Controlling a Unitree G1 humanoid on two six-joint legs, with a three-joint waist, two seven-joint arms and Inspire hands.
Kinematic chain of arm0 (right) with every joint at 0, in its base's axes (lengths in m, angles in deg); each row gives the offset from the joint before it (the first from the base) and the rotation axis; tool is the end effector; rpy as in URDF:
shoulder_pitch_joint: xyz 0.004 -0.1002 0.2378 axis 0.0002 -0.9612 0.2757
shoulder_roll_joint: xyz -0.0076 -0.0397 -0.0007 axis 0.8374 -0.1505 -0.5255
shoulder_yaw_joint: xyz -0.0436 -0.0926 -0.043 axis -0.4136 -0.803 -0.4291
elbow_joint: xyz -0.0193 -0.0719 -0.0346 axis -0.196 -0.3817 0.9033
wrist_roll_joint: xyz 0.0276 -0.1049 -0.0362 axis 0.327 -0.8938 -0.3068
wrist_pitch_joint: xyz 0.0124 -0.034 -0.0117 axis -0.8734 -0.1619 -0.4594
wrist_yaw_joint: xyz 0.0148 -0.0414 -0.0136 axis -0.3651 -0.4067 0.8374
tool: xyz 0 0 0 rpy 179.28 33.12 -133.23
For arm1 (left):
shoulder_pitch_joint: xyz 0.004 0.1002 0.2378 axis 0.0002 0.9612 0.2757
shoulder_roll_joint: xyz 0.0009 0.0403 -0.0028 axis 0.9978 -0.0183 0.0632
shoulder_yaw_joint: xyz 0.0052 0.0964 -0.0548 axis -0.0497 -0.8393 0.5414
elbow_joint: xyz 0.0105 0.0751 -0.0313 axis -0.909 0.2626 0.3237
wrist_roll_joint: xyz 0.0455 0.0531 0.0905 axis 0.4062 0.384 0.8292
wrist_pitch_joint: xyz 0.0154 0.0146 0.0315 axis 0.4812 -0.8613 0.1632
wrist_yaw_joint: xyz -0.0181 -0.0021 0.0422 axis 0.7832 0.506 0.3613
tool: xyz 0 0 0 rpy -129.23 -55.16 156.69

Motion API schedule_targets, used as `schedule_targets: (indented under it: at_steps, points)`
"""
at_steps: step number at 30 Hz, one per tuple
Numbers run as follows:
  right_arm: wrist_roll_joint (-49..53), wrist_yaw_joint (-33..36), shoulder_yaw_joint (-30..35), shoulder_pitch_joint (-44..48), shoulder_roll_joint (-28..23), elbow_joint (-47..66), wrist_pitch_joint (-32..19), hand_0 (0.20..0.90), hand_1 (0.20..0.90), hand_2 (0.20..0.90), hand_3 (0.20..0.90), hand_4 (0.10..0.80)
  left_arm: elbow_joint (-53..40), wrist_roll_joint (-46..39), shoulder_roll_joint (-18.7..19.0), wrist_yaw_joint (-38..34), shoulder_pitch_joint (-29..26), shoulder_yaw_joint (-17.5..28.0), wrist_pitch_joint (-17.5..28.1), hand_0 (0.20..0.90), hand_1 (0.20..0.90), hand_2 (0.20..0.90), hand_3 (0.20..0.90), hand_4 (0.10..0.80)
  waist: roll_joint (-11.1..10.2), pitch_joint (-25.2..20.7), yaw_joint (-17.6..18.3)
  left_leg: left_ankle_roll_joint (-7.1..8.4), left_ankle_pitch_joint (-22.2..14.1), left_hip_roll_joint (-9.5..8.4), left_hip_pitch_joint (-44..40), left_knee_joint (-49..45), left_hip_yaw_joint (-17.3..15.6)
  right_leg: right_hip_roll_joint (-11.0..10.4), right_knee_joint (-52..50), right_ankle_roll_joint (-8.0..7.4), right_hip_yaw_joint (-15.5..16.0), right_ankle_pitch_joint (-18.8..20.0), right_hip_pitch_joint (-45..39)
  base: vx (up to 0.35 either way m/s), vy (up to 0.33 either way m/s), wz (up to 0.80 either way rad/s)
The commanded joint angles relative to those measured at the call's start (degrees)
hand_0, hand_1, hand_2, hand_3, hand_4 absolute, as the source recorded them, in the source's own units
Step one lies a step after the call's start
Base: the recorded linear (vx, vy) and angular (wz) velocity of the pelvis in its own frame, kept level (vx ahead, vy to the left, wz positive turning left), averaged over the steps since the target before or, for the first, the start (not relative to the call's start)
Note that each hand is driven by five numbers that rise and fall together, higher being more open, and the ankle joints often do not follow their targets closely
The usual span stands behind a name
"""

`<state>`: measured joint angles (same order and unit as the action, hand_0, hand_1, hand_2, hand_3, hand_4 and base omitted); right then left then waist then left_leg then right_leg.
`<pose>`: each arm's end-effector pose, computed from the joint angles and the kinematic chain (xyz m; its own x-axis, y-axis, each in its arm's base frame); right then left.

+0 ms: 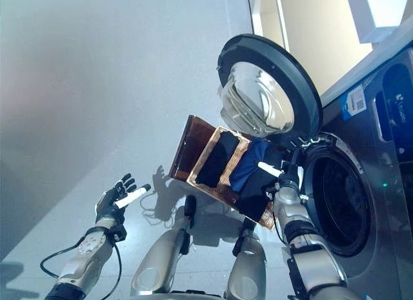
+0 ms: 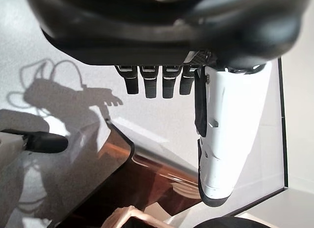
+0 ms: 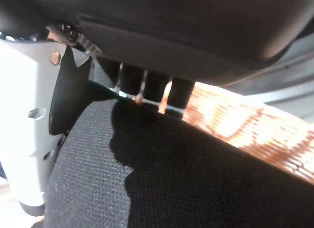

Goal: Pick up the clothes and place them into the washing machine

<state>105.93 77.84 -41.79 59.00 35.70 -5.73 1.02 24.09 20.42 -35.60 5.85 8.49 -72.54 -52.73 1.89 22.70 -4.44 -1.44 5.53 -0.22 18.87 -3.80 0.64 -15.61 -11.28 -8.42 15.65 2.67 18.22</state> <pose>0.2807 -0.2355 -0.0070 0.7907 -0.4434 -0.4222 0.4269 0.8936 -0.1389 0.1795 0.2177 -0.0315 0.8861 0.2047 -0.4159 -0.2515 0.9660 -0.0603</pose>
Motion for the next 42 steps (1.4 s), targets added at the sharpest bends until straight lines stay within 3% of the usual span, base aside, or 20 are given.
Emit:
schedule_targets:
  at_steps: [1, 15, 25, 33, 42]
  points:
    - [2.7, -0.7, 2.8, -2.6, -0.4, 4.5, -6.6, 0.2, 0.2, 0.2, 0.2, 0.3, -1.1, 1.9, 0.9, 0.3, 2.2, 3.3, 2.6, 0.9, 0.9, 0.9, 0.9, 0.8, -2.0, -3.7, 0.2, 8.75, -0.8, 6.26, -0.4, -2.2, 1.7, -4.7, 4.0, -3.56, -2.1, 5.7, -2.2, 0.0, 0.0, 0.0]
    - [28.4, -3.7, 13.1, -3.9, 7.4, -1.9, -14.7, 0.2, 0.2, 0.2, 0.2, 0.3, 2.4, -0.2, -1.8, -0.3, 0.2, 2.4, 3.2, 0.9, 0.9, 0.9, 0.9, 0.8, -0.4, -3.5, 1.1, 8.6, -1.8, 5.99, -0.2, -3.5, 1.3, -4.7, 3.1, -3.34, -3.1, 5.0, -1.4, 0.0, 0.001, 0.0]
    - [40.1, -5.1, 18.4, -1.6, 8.4, -6.3, -17.3, 0.2, 0.2, 0.2, 0.2, 0.3, 2.0, -2.0, -1.5, 0.6, 0.6, 0.8, 3.6, 0.9, 0.9, 0.9, 0.9, 0.8, 0.2, -4.1, 0.8, 8.56, -2.1, 5.74, 1.5, -4.6, 1.4, -4.9, 3.2, -3.4, -3.3, 5.1, -0.8, 0.0, 0.0, 0.0]
    - [41.1, -5.4, 18.9, -1.4, 7.6, -7.2, -17.4, 0.2, 0.2, 0.2, 0.2, 0.3, 1.4, -2.0, -1.2, 1.0, 0.8, 0.7, 3.9, 0.9, 0.9, 0.9, 0.9, 0.8, -0.1, -4.6, 0.7, 8.54, -2.3, 5.75, 1.5, -4.8, 1.2, -4.9, 3.2, -3.47, -3.3, 5.2, -0.9, 0.0, 0.0, 0.0]
    - [56.0, -7.9, 26.2, 0.2, 9.5, -8.1, -22.1, 0.2, 0.2, 0.2, 0.2, 0.3, 1.8, -3.3, -1.5, 1.2, 0.9, 0.0, 3.7, 0.9, 0.9, 0.9, 0.9, 0.8, 0.5, -4.8, 0.8, 8.42, -2.7, 5.45, 1.5, -4.8, 1.1, -5.1, 3.2, -3.68, -3.6, 5.1, -0.6, 0.0, 0.0, 0.0]
